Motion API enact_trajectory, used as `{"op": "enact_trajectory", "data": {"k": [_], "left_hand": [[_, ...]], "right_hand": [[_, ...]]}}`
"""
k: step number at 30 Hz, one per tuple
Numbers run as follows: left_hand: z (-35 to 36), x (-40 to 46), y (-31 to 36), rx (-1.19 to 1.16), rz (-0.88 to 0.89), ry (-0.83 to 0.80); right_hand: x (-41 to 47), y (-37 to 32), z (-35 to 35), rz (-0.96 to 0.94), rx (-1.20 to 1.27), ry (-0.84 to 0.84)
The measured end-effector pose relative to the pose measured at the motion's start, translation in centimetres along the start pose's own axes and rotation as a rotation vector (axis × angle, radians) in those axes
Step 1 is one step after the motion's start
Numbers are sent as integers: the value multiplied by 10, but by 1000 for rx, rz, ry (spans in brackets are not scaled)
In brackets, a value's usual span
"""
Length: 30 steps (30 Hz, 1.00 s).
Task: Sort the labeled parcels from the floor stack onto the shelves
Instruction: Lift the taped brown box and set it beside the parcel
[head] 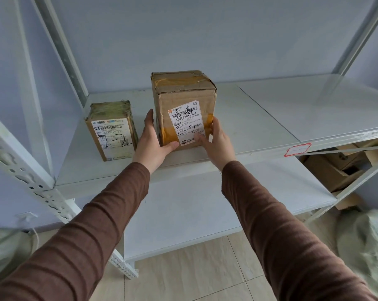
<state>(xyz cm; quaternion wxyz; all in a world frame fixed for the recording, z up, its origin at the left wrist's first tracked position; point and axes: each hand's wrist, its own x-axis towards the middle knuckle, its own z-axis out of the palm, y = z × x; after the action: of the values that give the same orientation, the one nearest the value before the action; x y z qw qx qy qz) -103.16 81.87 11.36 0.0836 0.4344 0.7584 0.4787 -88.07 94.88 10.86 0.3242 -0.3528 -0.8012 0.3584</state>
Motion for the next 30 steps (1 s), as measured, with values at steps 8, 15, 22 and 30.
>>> {"op": "enact_trajectory", "data": {"k": [8, 15, 22, 30], "left_hand": [[15, -42, 6, 67, 244, 212], [41, -82, 21, 146, 553, -15], [112, -155, 48, 265, 680, -478], [173, -313, 140, 182, 989, -828]], "right_hand": [[-44, 6, -13, 12, -99, 156], [-133, 8, -37, 106, -333, 367], [-273, 23, -80, 355, -674, 497], [-476, 11, -144, 718, -840, 712]]}}
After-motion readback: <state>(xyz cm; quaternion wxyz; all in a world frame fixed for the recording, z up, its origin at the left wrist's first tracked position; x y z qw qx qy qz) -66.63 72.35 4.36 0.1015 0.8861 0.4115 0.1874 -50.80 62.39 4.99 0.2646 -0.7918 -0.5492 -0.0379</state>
